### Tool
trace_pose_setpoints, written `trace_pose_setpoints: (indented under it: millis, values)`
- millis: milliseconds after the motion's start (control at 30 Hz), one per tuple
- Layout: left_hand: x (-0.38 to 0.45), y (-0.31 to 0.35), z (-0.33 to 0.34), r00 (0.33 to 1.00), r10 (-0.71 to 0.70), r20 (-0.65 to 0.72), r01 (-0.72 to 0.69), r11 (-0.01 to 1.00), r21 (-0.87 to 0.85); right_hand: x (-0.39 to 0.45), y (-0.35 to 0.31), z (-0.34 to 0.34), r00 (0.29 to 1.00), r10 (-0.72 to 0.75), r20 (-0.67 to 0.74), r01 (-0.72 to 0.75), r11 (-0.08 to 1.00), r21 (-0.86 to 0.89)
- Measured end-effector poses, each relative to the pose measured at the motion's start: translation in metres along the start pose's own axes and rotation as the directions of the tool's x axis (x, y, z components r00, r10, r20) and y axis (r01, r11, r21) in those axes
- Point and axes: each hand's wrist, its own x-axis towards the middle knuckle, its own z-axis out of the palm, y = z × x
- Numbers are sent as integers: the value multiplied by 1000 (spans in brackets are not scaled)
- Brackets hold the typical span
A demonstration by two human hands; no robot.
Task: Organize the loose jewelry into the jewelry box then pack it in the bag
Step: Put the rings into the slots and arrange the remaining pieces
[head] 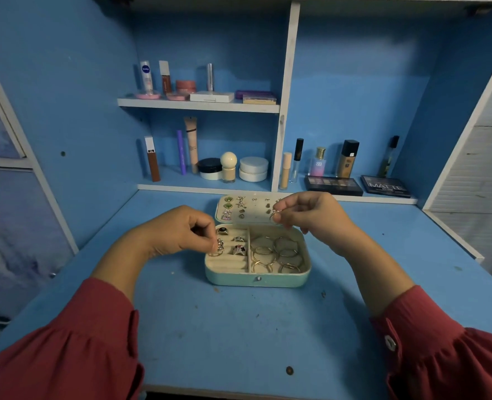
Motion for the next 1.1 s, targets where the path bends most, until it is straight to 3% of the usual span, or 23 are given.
trace_pose_setpoints:
  millis: [500,733,1100]
  values:
    - [-1,4,2,998,-49,30,45,993,110,-1,-2,6,1000,9,19,-10,999,44]
    - [0,0,2,999,-40,36,38,997,72,-1,3,12,996,10,85,-14,999,39]
    - [1,0,3,998,-56,22,54,994,90,-14,1,47,955,-112,273,166,969,-183]
